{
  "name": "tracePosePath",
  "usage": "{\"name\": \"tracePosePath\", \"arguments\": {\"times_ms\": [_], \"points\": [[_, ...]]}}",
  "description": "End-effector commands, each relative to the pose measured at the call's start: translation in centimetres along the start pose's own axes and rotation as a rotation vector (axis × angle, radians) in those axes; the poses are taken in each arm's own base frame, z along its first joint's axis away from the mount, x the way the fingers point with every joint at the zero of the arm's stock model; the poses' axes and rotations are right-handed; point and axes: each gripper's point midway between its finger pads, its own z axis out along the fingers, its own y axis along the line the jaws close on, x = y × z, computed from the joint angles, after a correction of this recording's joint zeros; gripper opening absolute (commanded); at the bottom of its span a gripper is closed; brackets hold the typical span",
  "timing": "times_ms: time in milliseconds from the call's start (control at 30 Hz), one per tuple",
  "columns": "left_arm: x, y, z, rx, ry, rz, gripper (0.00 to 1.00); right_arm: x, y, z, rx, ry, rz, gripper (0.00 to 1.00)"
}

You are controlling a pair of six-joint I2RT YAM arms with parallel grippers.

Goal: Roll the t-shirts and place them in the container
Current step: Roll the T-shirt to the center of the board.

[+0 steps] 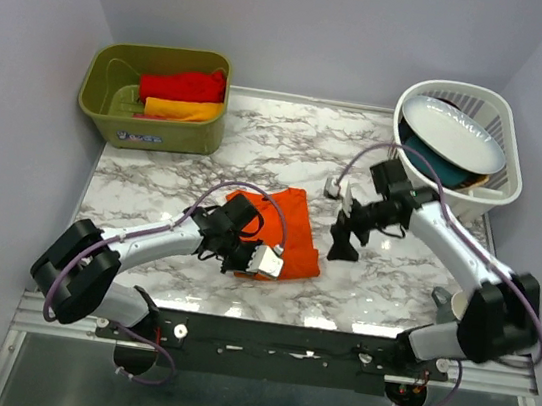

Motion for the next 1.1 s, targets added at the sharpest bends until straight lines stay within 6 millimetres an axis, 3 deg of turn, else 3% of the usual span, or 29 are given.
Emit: {"name": "tracePosePath", "arguments": {"times_ms": [0,67,100,133,300,433,633,733,833,933,967,1067], "points": [[-2.0,-0.8,-1.5,0.069,-0.127,-0.152,0.00,1.2,0.0,1.8,0.239,-0.084,-0.469,1.00],[-2.3,-0.3,-2.0,0.070,-0.171,-0.206,0.00,0.1,0.3,2.1,0.321,-0.126,-0.597,1.00],[-2.8,0.1,-2.4,0.068,-0.193,-0.231,0.00,0.6,2.1,2.9,0.308,-0.141,-0.659,0.99],[-3.1,0.4,-2.6,0.068,-0.218,-0.252,0.00,-0.3,2.3,3.1,0.335,-0.175,-0.710,1.00],[-4.6,1.2,-2.6,0.079,-0.292,-0.297,0.00,-0.8,4.5,5.8,0.314,-0.173,-0.777,0.99],[-4.8,1.4,-2.6,0.082,-0.294,-0.301,0.00,-0.8,4.2,7.5,0.306,-0.150,-0.779,1.00],[-4.4,2.1,-3.2,0.071,-0.303,-0.327,0.00,1.4,4.1,9.8,0.221,-0.058,-0.812,1.00],[-4.4,2.4,-3.6,0.062,-0.323,-0.338,0.00,2.0,3.0,10.5,0.248,-0.004,-0.810,0.98],[-4.3,2.3,-3.8,0.061,-0.331,-0.350,0.00,1.6,1.8,11.1,0.264,0.035,-0.788,0.90],[-3.6,2.1,-3.9,0.051,-0.323,-0.369,0.00,0.9,0.9,11.9,0.255,0.076,-0.753,0.61],[-3.3,1.9,-3.9,0.053,-0.317,-0.384,0.00,0.7,0.8,11.9,0.252,0.083,-0.747,0.43],[-2.4,1.5,-4.2,0.041,-0.284,-0.385,0.00,0.0,1.0,11.2,0.239,0.101,-0.735,0.16]]}}
